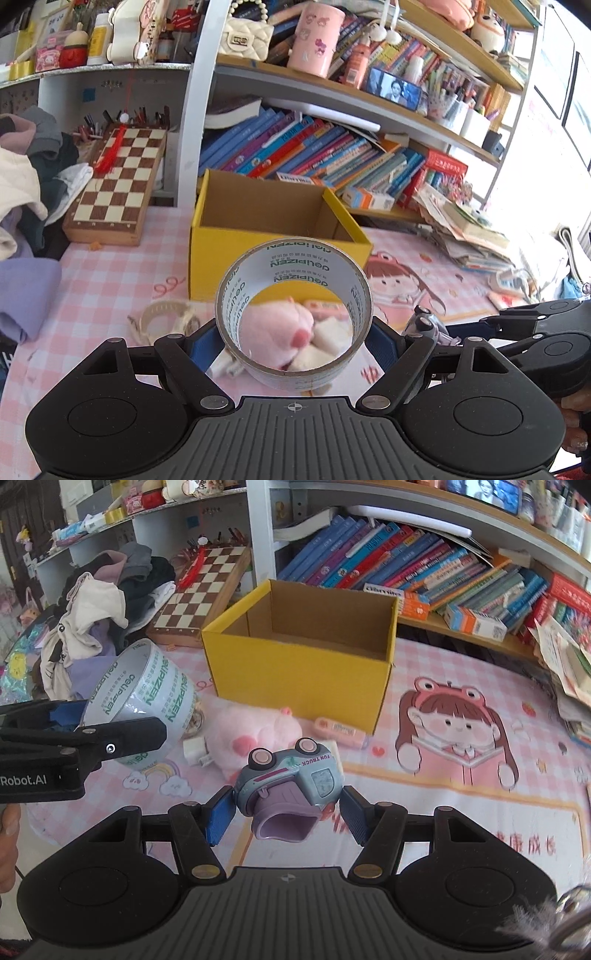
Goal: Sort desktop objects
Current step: 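Carry the tape roll and toy car over the yellow box with both tools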
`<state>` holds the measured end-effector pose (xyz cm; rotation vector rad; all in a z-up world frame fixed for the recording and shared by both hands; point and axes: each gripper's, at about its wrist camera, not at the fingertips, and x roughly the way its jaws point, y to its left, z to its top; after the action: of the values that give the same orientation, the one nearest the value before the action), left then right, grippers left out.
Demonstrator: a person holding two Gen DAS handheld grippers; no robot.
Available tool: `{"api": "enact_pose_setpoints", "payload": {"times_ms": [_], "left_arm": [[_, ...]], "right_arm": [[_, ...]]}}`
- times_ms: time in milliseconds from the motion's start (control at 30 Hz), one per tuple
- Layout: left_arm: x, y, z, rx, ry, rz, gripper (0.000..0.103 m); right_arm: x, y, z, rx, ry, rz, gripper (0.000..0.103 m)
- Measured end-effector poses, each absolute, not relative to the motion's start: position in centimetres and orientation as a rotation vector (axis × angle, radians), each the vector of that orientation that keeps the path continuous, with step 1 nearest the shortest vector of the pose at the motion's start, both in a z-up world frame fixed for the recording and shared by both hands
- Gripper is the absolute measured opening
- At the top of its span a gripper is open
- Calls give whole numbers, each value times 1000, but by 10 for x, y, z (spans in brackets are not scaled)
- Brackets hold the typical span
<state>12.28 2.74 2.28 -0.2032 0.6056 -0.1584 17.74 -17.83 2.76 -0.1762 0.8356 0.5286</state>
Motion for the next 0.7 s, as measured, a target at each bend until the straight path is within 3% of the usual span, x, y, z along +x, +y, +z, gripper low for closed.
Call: {"api": "enact_pose_setpoints", "payload": {"times_ms": [700], "left_arm": [[232,24,49,-84,618,-86,83]], "right_arm": [[311,-178,61,-168,737,622,60]]}}
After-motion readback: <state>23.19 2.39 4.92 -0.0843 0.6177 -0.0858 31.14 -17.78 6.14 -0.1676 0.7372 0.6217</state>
